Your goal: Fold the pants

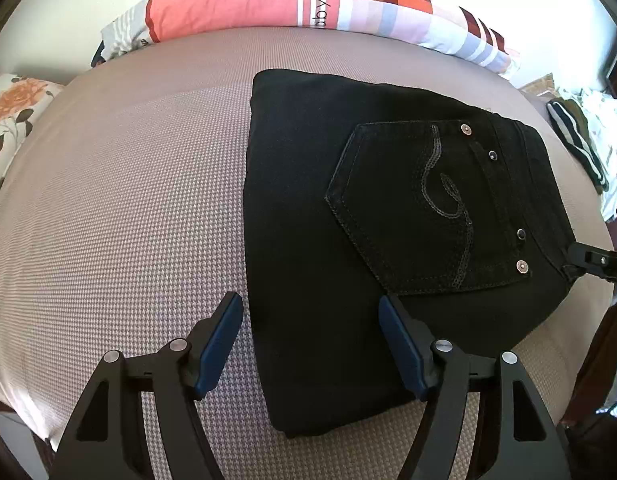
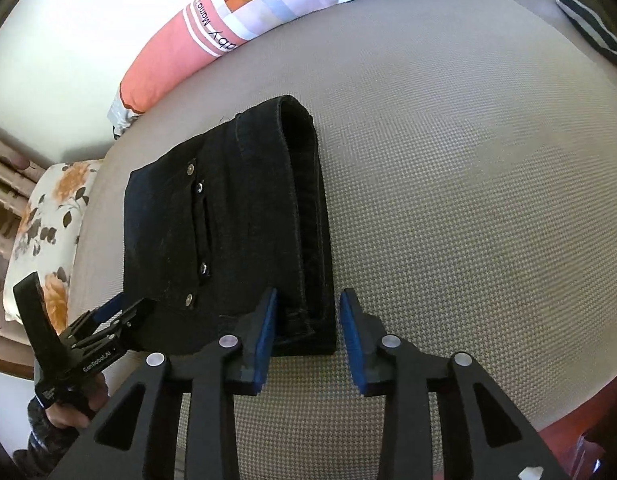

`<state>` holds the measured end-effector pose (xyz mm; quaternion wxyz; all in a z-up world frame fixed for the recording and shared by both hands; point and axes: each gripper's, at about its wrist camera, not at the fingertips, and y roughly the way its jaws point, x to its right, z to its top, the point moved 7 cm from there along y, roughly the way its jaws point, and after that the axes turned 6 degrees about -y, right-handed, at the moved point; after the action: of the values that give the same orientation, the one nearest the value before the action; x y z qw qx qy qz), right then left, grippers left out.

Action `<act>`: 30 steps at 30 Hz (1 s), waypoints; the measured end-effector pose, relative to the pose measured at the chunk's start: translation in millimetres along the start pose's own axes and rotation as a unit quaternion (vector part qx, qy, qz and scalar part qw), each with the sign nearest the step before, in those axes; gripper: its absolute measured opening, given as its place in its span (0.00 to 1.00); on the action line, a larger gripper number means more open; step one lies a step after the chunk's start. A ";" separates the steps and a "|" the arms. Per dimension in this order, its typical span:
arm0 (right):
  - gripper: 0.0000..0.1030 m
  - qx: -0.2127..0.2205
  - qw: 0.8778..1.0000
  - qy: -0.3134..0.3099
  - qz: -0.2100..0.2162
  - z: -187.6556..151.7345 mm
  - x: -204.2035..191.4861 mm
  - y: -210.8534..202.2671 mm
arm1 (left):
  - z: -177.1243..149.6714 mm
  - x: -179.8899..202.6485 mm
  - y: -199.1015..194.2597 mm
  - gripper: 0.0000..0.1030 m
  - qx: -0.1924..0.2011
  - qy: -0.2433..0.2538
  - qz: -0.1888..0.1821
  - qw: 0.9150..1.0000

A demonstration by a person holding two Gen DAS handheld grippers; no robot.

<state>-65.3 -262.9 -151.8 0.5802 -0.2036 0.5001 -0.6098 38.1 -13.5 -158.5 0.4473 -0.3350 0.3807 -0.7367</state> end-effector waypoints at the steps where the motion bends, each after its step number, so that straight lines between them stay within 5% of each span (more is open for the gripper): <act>1: 0.34 0.001 1.000 -0.002 -0.006 0.8 0.1 -0.2 | 0.3 0.1 0.0 0.69 0.000 0.001 0.001 1.000; 8: 0.47 -0.005 1.000 -0.014 -0.024 10.4 0.5 1.2 | 2.7 0.6 -1.8 0.70 0.005 0.010 0.008 1.000; 30: 0.48 -0.025 0.999 -0.033 0.010 42.3 1.5 36.1 | 29.6 -22.1 -10.6 0.70 0.026 0.013 0.041 0.999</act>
<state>-12.4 -273.8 -165.2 0.5972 -0.2325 0.4977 -0.5844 66.8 2.3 -138.3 0.4810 -0.2980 0.3806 -0.7315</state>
